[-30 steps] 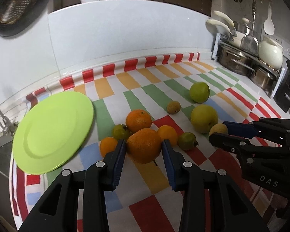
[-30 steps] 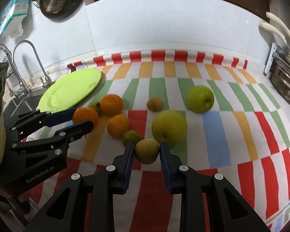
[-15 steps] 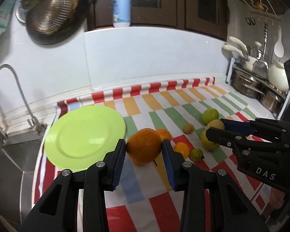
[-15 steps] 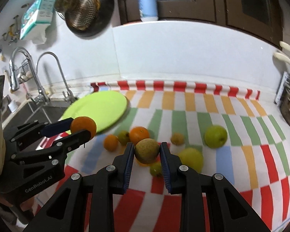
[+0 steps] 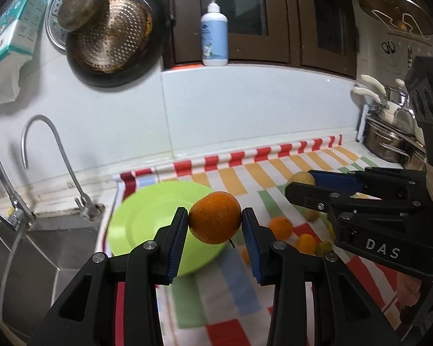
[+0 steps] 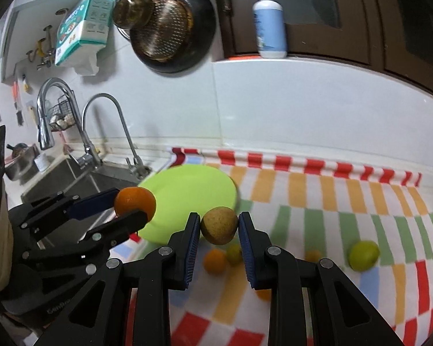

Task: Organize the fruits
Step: 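Carry the orange and kiwi over the green plate and release both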

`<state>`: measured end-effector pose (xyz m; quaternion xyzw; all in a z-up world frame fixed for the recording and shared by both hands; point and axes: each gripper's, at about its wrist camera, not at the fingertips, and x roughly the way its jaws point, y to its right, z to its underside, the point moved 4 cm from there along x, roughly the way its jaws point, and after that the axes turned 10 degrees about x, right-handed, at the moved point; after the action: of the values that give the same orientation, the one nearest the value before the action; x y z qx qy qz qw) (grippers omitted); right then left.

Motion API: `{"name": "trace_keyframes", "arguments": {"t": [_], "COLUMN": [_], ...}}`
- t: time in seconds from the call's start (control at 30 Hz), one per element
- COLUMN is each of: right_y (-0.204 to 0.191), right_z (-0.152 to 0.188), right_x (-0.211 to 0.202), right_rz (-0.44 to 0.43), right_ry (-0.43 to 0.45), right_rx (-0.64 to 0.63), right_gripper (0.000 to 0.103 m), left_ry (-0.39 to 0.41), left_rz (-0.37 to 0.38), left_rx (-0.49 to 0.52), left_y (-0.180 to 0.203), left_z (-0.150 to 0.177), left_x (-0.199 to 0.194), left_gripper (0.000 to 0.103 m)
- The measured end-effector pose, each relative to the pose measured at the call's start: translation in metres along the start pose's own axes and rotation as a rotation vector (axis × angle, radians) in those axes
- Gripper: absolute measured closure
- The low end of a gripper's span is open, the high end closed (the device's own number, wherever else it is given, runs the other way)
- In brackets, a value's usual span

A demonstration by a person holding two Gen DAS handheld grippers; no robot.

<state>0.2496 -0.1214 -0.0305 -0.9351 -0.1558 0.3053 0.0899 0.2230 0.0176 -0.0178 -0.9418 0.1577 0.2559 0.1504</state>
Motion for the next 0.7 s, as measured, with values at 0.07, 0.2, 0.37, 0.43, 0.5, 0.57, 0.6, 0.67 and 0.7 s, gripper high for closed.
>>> {"name": "trace_keyframes", "arguments": {"t": [0.07,0.2,0.37,0.43,0.5,0.57,0.6,0.67,0.7], "right_y": [-0.008,-0.021,-0.033,-0.037,-0.039,-0.040,-0.040,-0.041,-0.042], "right_z": [-0.009,-0.028,-0.047,-0.053,-0.058,-0.062,-0.064,-0.066,-0.067], "right_x": [0.008,0.027,0.059,0.073,0.087,0.102,0.110,0.125,0.134], "right_rz": [-0.011,-0.043,-0.064,-0.081,-0.084,-0.091,-0.095,-0.098,-0.099], "right_ry": [0.001,-0.017,-0.059,-0.084,-0.102,-0.121,-0.133,-0.154,-0.164], "right_rx": [-0.013,-0.033,-0.070,-0.076,-0.083,-0.085,-0.083,-0.078,-0.078], "right_gripper": [0.074,0.074,0.074,0.074,0.074,0.074,0.074,0.074,0.074], "left_ry": [0.004,0.003,-0.015,-0.020,-0.030,-0.043,-0.050,-0.073,-0.082], "left_rz": [-0.014,-0.029,-0.037,-0.035,-0.038,-0.040,-0.039,-0.034,-0.031], "left_rx": [-0.002,-0.021,-0.054,-0.068,-0.080,-0.085,-0.088,-0.101,-0.105], "left_y": [-0.010,-0.029,-0.054,-0.061,-0.068,-0.075,-0.077,-0.083,-0.087], "left_z": [-0.003,-0.010,-0.013,-0.012,-0.011,-0.008,-0.006,-0.002,-0.001], "left_x": [0.001,0.009,0.031,0.041,0.053,0.065,0.071,0.085,0.091], "left_gripper": [0.065,0.065,0.065,0.065,0.065,0.065,0.065,0.065,0.065]}}
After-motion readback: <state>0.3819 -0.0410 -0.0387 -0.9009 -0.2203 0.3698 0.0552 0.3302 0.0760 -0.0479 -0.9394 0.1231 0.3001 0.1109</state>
